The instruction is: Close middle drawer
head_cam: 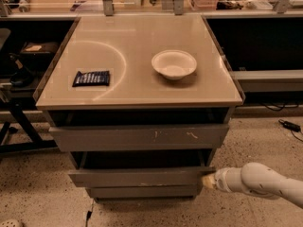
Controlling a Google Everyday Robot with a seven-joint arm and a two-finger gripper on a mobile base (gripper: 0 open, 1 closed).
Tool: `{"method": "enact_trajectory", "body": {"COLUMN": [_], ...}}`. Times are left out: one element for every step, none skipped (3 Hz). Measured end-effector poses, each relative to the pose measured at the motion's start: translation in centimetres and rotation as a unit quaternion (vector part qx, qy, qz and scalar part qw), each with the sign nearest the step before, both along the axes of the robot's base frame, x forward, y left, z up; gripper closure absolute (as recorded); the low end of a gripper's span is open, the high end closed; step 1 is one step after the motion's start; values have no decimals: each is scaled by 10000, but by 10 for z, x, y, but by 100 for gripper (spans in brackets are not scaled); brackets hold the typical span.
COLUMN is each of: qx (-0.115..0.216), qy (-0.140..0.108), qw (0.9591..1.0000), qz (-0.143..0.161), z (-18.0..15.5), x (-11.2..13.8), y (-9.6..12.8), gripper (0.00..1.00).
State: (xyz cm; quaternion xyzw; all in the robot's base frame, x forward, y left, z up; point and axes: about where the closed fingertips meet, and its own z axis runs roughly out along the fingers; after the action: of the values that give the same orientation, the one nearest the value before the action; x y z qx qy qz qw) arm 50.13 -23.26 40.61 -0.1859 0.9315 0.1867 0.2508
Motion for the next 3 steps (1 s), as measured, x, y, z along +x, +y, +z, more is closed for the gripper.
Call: {"method": "enact_trajectory", "body": {"qx": [117, 183, 183], "qy": [-119, -283, -282], "qw": [9998, 9994, 9994], "qz": [-50, -88, -88], "z": [4, 16, 16], "x": [20, 40, 40], "y": [6, 11, 11], "gripper": [100, 100, 100]}}
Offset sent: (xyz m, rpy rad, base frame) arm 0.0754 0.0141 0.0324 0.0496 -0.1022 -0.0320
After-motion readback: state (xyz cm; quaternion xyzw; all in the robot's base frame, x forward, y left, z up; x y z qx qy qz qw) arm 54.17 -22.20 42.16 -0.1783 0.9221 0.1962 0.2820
